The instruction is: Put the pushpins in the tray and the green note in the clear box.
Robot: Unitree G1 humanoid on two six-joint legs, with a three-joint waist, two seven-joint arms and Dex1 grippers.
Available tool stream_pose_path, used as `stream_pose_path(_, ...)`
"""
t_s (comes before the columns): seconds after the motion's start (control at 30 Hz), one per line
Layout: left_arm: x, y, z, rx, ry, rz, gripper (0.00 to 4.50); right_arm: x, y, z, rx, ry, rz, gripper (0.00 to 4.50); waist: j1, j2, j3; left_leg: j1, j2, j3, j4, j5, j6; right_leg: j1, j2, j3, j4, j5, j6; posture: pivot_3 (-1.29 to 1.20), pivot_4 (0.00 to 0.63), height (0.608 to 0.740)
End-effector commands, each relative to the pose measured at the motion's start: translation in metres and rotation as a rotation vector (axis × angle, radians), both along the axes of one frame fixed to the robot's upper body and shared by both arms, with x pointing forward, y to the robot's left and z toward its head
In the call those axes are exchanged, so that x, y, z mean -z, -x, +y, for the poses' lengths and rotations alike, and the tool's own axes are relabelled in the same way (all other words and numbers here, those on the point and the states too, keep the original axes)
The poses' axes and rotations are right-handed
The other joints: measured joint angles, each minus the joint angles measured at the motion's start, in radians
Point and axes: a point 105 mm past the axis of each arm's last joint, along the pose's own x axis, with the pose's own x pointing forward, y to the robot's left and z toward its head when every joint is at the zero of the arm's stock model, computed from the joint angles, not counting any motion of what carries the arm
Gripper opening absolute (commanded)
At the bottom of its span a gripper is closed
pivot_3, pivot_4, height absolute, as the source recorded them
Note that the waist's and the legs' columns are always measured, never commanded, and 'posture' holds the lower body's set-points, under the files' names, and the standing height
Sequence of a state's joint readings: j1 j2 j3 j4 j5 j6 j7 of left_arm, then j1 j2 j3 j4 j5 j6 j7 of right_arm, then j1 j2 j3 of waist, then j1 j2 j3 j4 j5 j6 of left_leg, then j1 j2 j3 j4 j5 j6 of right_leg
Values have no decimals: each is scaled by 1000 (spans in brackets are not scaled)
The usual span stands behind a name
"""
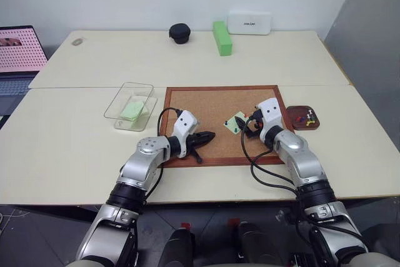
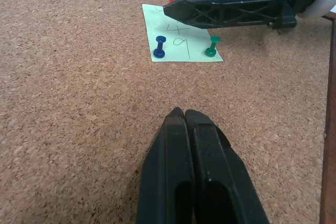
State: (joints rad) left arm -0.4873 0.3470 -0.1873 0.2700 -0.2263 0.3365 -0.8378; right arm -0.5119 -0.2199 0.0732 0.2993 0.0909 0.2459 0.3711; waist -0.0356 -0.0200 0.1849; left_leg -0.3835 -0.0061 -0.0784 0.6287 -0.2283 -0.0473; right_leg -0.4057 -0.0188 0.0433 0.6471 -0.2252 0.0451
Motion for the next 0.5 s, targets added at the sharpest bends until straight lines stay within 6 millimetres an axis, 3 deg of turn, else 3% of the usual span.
stream_pose_path(0.03, 22, 6, 2, -1, -51, 71, 54, -12, -5, 3, -13, -13, -43, 4500, 0, 0, 0, 0, 0, 0, 0, 0, 0, 0, 0, 0, 0, 0, 0, 0, 150, 740)
stream_pose_path(0.17, 19, 4, 0, 5, -57, 54, 0, -7, -8, 4, -16, -13, -27, 4081, 0, 0, 0, 0, 0, 0, 0, 0, 0, 0, 0, 0, 0, 0, 0, 0, 150, 740)
stream_pose_path(0.5, 15, 2, 0, 6, -63, 47, 0, -6, -14, 5, -23, -25, -22, 2087, 0, 0, 0, 0, 0, 0, 0, 0, 0, 0, 0, 0, 0, 0, 0, 0, 150, 740)
